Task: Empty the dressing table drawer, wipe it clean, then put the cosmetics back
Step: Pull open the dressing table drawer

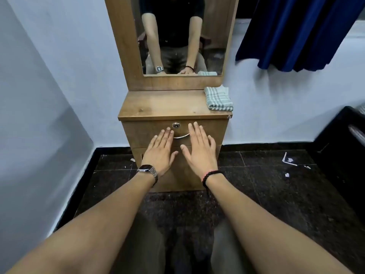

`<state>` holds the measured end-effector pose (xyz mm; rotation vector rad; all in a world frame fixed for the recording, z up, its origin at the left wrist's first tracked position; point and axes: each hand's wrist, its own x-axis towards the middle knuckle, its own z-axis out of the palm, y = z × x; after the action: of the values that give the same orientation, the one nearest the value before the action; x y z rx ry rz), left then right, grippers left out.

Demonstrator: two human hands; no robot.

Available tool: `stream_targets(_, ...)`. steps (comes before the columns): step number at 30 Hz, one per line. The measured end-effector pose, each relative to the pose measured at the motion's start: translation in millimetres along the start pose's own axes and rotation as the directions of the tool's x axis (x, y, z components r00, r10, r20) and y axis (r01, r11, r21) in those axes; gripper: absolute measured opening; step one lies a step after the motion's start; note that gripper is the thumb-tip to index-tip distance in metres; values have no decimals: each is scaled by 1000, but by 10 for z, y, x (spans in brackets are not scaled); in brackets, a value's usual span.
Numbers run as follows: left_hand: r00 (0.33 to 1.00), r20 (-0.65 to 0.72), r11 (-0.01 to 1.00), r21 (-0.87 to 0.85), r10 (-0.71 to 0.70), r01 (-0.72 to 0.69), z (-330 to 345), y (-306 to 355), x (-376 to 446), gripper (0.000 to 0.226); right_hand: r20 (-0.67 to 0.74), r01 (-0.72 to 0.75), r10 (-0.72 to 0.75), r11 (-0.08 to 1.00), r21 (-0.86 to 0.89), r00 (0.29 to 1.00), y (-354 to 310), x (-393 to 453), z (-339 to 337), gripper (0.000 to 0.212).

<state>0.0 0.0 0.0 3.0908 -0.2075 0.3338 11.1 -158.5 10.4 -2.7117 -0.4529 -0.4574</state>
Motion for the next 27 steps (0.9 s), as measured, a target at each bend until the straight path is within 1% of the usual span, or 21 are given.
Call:
stream_targets(1,1000,23,1000,17,-2,1,69,-6,24,67,20,-5,5,1000,7,1000,-18,-11,78,67)
stream_targets(4,1000,28,1000,8,-4,4,277,-22,62,76,48,3,-3,1000,-2,999,-20,-88,330,66)
stream_targets(8,1000,-23,998,-66,-13,11,410,-1,74,71,47,-22,19,999,50,999,-37,-65,470,65)
stream_targets(13,997,-65,987,-158,-45,34,381,25,126,68,-27,5,-3,997,80,1000,-204,64,388,66)
stream_targets(19,998,-34,992,-117,-47,43,281,56,132,64,-70,-22,28,996,88,997,-186,70,224,67)
stream_targets(27,999,-39,999,-29,24,-25,163,168,-280,63,-90,2,6,997,83,996,-131,-107,13,68)
